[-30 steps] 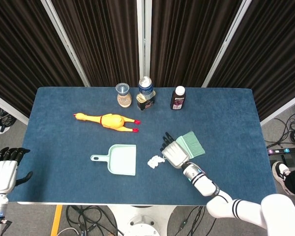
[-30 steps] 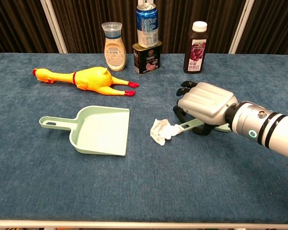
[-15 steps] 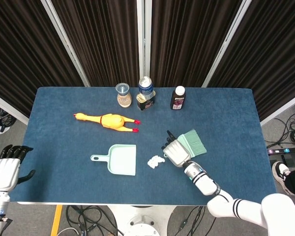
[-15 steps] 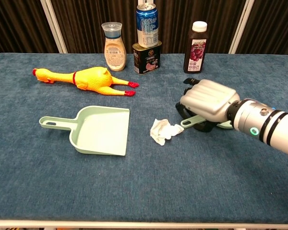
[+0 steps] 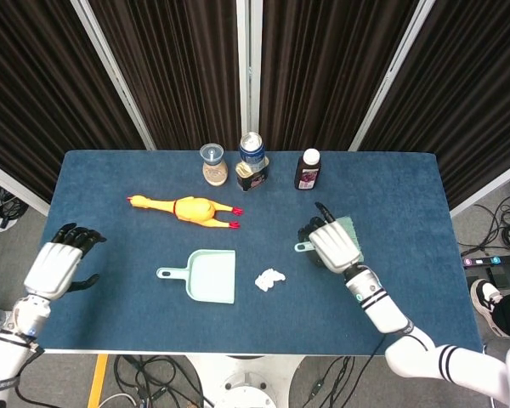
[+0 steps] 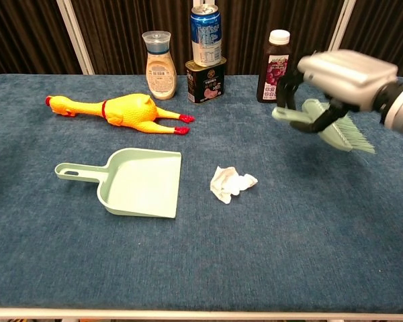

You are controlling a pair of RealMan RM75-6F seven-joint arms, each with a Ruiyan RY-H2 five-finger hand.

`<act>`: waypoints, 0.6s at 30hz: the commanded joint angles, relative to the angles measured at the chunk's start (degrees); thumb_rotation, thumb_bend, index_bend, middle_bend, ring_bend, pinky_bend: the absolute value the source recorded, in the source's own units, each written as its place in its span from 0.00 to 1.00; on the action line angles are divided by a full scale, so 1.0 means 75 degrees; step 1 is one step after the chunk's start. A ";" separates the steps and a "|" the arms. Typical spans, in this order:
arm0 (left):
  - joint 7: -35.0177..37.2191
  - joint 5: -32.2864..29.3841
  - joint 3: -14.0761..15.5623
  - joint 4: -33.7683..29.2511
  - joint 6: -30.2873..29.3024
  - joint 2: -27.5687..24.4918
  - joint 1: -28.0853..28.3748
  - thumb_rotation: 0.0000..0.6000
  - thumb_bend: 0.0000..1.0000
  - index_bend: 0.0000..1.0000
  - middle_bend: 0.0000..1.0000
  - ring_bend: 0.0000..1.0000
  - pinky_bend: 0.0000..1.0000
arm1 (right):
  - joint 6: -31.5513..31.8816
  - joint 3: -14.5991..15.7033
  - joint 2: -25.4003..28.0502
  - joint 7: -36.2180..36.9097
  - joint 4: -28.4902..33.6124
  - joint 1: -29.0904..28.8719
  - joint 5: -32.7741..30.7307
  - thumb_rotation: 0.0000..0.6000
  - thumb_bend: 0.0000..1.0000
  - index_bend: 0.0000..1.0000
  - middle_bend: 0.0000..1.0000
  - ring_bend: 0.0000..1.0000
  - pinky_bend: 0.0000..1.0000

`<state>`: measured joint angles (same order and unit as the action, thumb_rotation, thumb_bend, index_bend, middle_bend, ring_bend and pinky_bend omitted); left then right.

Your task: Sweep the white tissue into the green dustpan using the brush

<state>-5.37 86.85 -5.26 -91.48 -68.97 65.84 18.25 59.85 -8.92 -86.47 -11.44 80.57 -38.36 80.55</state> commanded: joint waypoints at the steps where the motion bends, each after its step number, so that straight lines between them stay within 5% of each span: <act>1: -0.0354 -0.0373 -0.0195 -0.0056 0.0783 0.0282 0.0591 1.00 0.19 0.32 0.28 0.18 0.13 | 0.0231 -0.0386 0.0591 0.1137 0.0464 0.0083 0.0025 1.00 0.42 0.72 0.59 0.29 0.05; 10: -0.1205 -0.1540 -0.0383 0.0461 0.2086 0.1514 0.1551 1.00 0.19 0.38 0.38 0.30 0.25 | 0.0307 -0.0512 0.0811 0.1488 0.0501 0.0040 0.0007 1.00 0.42 0.73 0.59 0.29 0.05; 18: -0.1638 -0.2170 -0.0279 0.0719 0.2192 0.2282 0.1750 1.00 0.19 0.41 0.42 0.33 0.33 | 0.0303 -0.0402 0.0804 0.1460 0.0503 0.0034 0.0036 1.00 0.42 0.73 0.59 0.29 0.05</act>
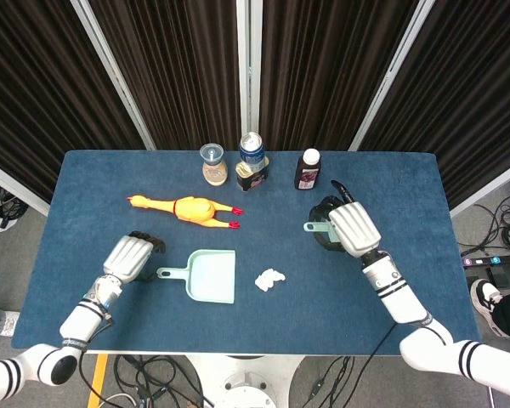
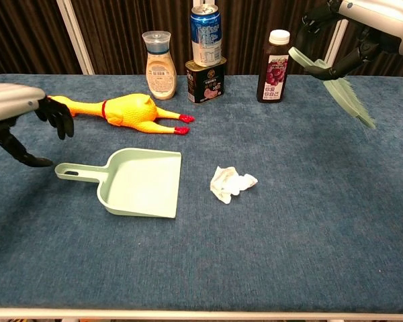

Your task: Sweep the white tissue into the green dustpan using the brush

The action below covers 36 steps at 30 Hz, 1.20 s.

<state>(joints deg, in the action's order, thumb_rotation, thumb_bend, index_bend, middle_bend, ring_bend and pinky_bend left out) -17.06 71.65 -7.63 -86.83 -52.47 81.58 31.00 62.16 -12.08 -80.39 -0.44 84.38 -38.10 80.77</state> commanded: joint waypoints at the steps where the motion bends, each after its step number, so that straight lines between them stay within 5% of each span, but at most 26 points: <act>1: -0.0109 -0.0209 0.0058 0.0151 -0.0007 0.0279 0.0066 1.00 0.19 0.42 0.42 0.34 0.34 | -0.0008 0.0038 -0.0014 -0.0013 -0.0016 0.0001 0.0006 1.00 0.42 0.73 0.59 0.29 0.05; 18: -0.0951 -0.0895 0.0285 0.0405 -0.0300 0.0845 0.0178 1.00 0.22 0.48 0.46 0.38 0.40 | -0.0021 0.0198 -0.0109 0.0091 -0.0202 0.0035 -0.0005 1.00 0.43 0.73 0.59 0.29 0.05; 36: -0.0639 -0.1063 0.0372 0.0707 -0.0093 0.1018 0.0321 1.00 0.26 0.52 0.50 0.41 0.43 | -0.0056 0.0325 -0.0240 0.0127 -0.0361 0.0062 -0.0005 1.00 0.43 0.73 0.59 0.29 0.05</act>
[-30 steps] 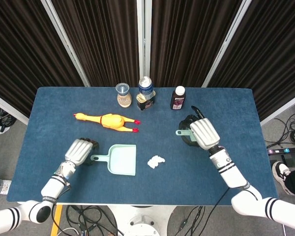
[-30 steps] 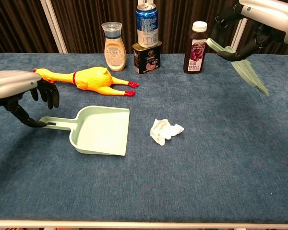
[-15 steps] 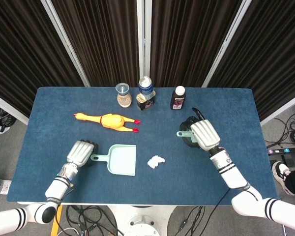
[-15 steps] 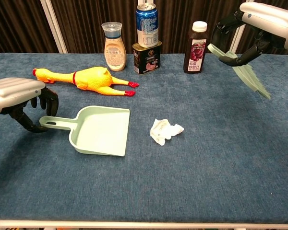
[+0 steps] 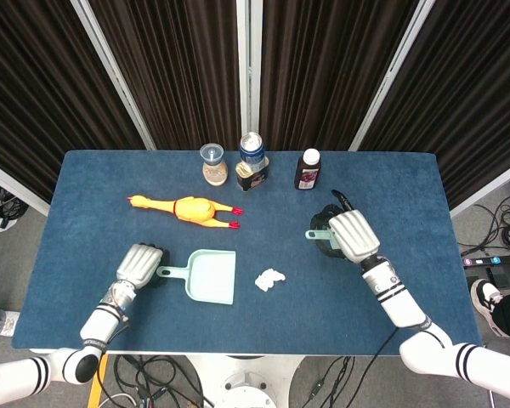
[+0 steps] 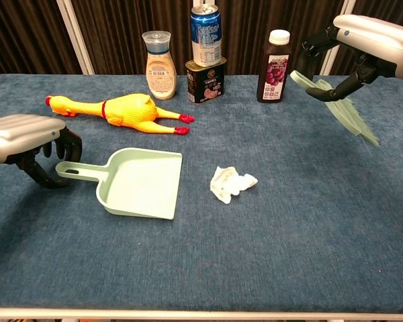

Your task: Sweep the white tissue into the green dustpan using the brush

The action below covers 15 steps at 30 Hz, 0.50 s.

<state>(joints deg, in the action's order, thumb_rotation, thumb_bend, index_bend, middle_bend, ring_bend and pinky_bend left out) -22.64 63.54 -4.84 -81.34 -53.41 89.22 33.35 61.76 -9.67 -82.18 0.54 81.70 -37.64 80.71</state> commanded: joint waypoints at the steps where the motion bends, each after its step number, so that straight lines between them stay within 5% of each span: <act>1: 0.0196 0.0029 -0.0007 -0.0048 0.0055 -0.0008 0.0011 1.00 0.26 0.53 0.50 0.42 0.44 | -0.0008 0.0005 -0.0002 -0.0011 -0.0009 -0.0001 -0.0002 1.00 0.43 0.73 0.59 0.29 0.05; 15: 0.0373 -0.0178 0.0008 -0.0551 0.0299 -0.0290 0.0146 1.00 0.28 0.39 0.44 0.42 0.44 | -0.0002 0.0006 0.0043 0.0011 -0.0013 0.0035 -0.0048 1.00 0.43 0.73 0.59 0.29 0.05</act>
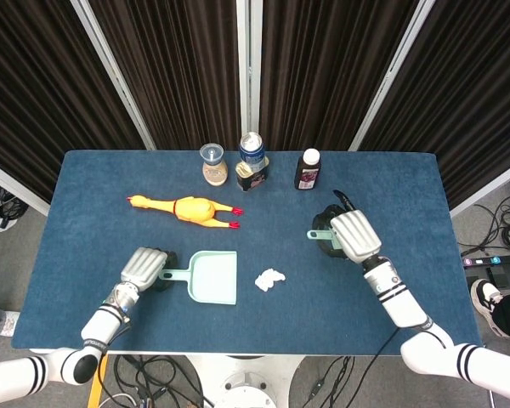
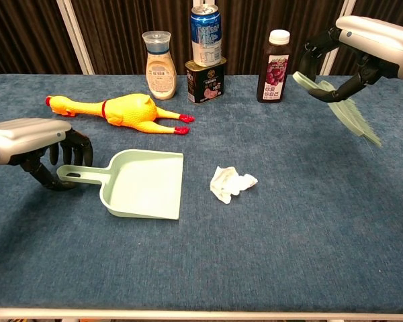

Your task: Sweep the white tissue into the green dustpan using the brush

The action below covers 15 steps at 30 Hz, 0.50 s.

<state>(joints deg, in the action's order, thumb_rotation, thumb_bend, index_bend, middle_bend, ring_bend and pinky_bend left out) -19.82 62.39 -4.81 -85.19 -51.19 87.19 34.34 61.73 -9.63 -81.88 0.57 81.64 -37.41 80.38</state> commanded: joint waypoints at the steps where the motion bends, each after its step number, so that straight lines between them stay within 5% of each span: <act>1: -0.0010 -0.0053 0.0016 -0.0068 0.0026 -0.0038 0.0027 1.00 0.28 0.39 0.44 0.42 0.44 | 0.0004 0.0004 0.0004 0.0009 -0.0015 0.0009 -0.0002 1.00 0.43 0.73 0.59 0.29 0.05; 15: 0.0143 -0.0152 -0.0031 -0.0048 -0.0169 0.0033 0.0063 1.00 0.31 0.59 0.57 0.47 0.50 | 0.0027 0.0091 -0.0058 0.0169 -0.0062 0.0029 0.0137 1.00 0.43 0.74 0.59 0.29 0.05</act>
<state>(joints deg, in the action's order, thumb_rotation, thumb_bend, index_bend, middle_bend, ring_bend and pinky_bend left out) -18.86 61.17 -5.05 -85.50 -52.44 87.50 34.82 61.91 -9.02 -82.26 1.67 81.12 -37.17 81.25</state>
